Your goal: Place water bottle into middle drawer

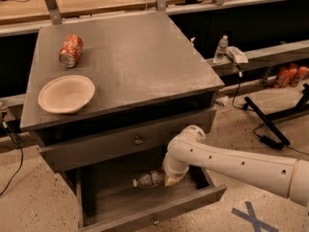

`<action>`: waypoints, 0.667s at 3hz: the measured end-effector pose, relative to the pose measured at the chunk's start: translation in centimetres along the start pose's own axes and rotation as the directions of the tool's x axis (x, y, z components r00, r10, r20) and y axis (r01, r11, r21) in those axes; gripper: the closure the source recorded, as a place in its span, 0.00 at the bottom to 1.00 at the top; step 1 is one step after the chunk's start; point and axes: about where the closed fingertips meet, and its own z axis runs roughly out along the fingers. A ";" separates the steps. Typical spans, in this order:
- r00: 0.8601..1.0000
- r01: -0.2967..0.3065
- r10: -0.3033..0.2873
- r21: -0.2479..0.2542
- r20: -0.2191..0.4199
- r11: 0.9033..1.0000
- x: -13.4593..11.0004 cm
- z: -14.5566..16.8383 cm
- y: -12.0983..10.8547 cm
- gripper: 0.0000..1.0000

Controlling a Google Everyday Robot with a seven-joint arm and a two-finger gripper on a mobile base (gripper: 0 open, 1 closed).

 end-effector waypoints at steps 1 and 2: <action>1.000 -0.007 0.007 0.001 -0.001 1.000 -0.1 0.0 0.1 0.64; 1.000 -0.013 0.013 -0.001 -0.004 1.000 -0.2 -0.1 0.3 0.46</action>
Offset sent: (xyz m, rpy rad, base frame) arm 0.0075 -0.0043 0.0060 0.0074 -0.0076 -0.0148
